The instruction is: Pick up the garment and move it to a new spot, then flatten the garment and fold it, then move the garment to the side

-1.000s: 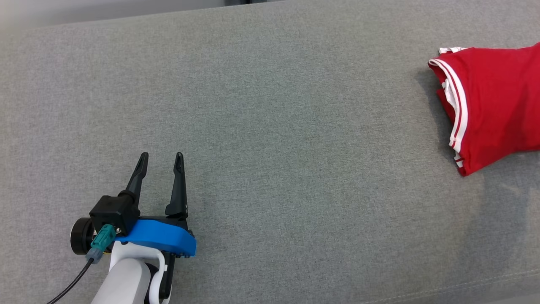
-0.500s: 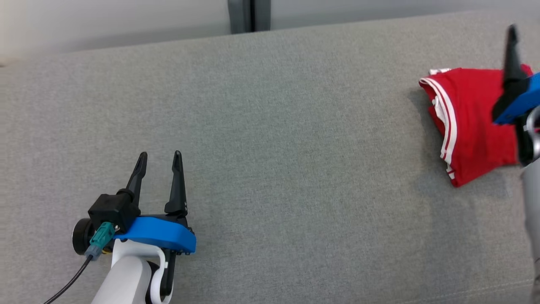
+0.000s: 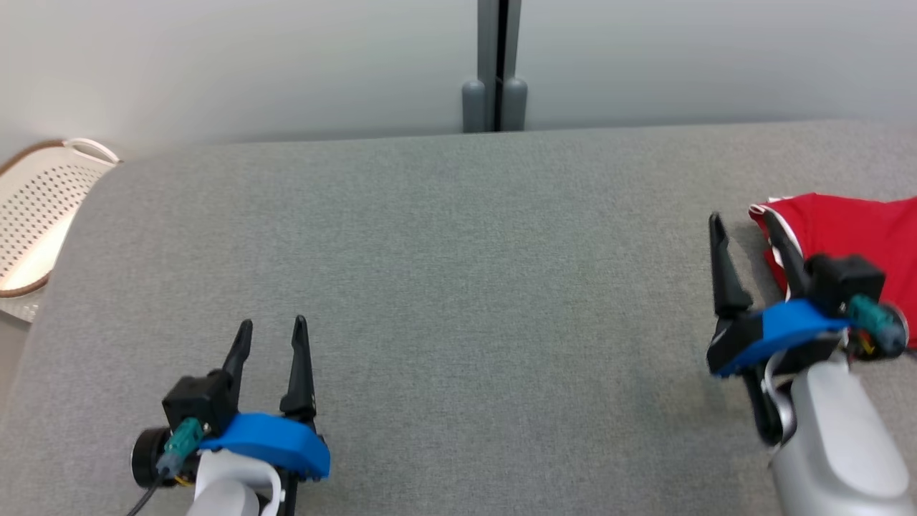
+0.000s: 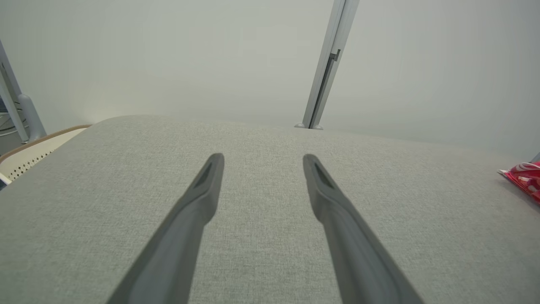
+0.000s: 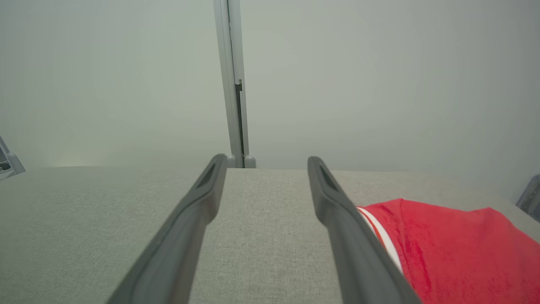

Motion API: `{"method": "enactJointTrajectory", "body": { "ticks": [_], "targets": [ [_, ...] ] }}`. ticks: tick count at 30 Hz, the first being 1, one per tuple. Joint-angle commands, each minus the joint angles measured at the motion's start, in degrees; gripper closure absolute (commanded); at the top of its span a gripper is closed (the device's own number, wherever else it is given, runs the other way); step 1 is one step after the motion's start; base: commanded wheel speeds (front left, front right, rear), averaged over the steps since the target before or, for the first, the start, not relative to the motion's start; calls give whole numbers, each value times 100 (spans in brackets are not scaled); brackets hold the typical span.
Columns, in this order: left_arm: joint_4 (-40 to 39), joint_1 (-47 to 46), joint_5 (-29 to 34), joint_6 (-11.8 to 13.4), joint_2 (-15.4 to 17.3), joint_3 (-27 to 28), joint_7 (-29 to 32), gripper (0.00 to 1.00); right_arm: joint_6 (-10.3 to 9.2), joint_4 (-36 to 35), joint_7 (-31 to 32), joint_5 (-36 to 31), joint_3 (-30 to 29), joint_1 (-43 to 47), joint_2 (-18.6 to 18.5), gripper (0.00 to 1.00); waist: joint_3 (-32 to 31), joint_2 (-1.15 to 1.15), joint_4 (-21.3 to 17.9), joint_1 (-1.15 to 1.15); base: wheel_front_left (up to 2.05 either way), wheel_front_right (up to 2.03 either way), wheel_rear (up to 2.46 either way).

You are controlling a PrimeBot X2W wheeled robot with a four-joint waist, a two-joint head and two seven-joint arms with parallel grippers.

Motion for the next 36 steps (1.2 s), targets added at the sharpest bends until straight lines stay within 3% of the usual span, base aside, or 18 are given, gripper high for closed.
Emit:
{"method": "enactJointTrajectory", "body": {
  "ticks": [1,8,16,36],
  "targets": [
    [-1,167,55,-44,3,-34,-34,0,1,-309,-36,-24,-24,465,122,0,-100,1,70,1,0,0,0],
    [-109,621,146,-42,-5,-76,-33,0,1,-1270,-40,-75,-133,1685,382,0,-361,1,215,1,0,0,0],
    [-194,876,93,50,-12,-105,-3,0,1,-1882,-10,553,81,2519,389,0,-481,1,241,1,0,0,0],
    [-276,947,103,165,43,-215,-12,0,1,-2087,237,649,40,2928,390,0,-528,1,197,1,0,0,0]
  ]
}}
